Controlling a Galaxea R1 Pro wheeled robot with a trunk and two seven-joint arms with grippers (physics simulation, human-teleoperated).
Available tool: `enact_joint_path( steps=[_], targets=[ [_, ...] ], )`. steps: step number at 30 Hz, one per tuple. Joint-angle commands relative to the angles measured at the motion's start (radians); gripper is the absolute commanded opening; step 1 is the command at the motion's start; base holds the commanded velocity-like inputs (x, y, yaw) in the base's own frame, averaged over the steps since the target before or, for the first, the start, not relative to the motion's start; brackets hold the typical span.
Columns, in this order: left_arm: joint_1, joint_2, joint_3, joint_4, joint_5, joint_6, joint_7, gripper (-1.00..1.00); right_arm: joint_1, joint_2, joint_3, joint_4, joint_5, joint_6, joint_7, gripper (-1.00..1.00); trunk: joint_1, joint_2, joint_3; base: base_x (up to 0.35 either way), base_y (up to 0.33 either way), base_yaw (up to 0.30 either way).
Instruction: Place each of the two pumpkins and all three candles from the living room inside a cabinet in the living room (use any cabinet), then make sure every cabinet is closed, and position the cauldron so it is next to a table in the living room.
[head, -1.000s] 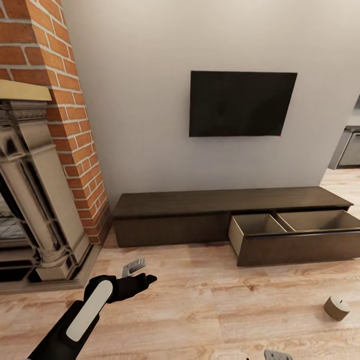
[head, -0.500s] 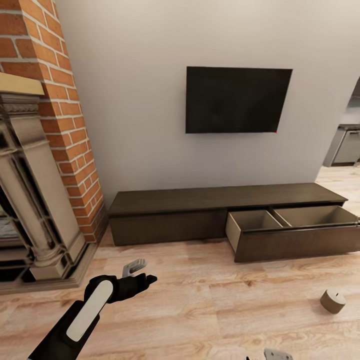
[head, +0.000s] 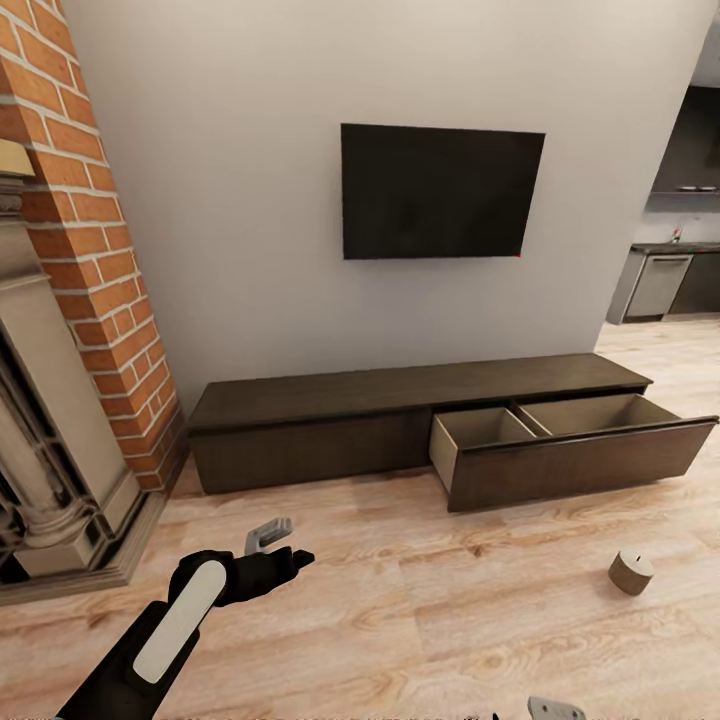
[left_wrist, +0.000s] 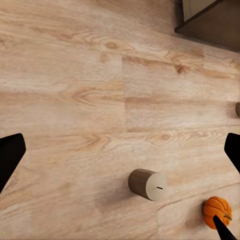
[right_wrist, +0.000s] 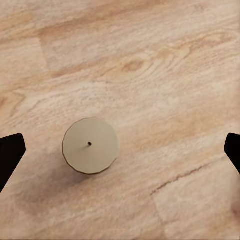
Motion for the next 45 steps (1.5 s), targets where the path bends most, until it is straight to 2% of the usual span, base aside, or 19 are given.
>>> enact_joint_path(
  steps=[1,20,24,27,30,34,36,38,41,45],
  targets=[
    [-0.001,0.001,-0.002,-0.001,0.011,0.000,0.010,1.00,-0.001,0.000,0.001,0.000,-0.007,-0.004,-0.002,1.00,0.004,-0.008,-0.004,0.000,0.000,-0.002],
    [-0.001,0.000,-0.003,-0.003,0.011,0.000,0.009,1.00,-0.001,-0.001,0.001,0.000,-0.008,-0.001,-0.001,1.00,0.077,-0.141,-0.077,0.000,0.000,-0.051],
    [-0.001,0.001,-0.001,-0.007,0.011,0.001,0.007,1.00,-0.001,-0.002,-0.002,-0.002,-0.008,0.021,-0.004,1.00,0.092,-0.169,-0.090,0.000,0.000,-0.006],
    [-0.001,0.002,-0.001,-0.008,0.011,0.001,0.007,1.00,-0.009,0.000,-0.003,-0.033,-0.006,0.138,-0.009,1.00,0.103,-0.190,-0.100,0.000,0.000,-0.001],
    [-0.001,-0.004,-0.003,-0.009,0.012,0.001,0.007,1.00,-0.050,0.001,-0.004,-0.132,-0.007,0.335,-0.010,1.00,0.115,-0.211,-0.109,0.000,0.000,0.000],
    [-0.001,-0.011,-0.003,-0.015,0.017,0.003,0.007,1.00,-0.113,0.001,0.000,-0.205,-0.006,0.480,-0.015,1.00,0.130,-0.239,-0.122,0.000,0.000,0.000],
    [-0.001,-0.011,-0.003,-0.019,0.033,0.005,0.007,1.00,-0.150,0.001,0.013,-0.211,-0.006,0.519,-0.017,1.00,0.138,-0.253,-0.128,0.000,0.000,0.000],
    [-0.001,-0.008,-0.004,-0.022,0.070,0.005,0.007,1.00,-0.185,0.001,0.040,-0.210,-0.008,0.562,-0.020,1.00,0.146,-0.267,-0.134,0.000,0.000,0.000],
    [-0.001,-0.004,-0.004,-0.024,0.112,0.005,0.007,1.00,-0.209,0.001,0.059,-0.182,-0.007,0.586,-0.023,1.00,0.157,-0.288,-0.144,0.000,0.000,0.000],
    [-0.001,-0.002,-0.004,-0.024,0.133,0.013,0.007,1.00,-0.250,0.004,0.066,-0.113,-0.006,0.591,-0.023,1.00,0.172,-0.316,-0.156,0.000,0.000,0.000]
  ],
)
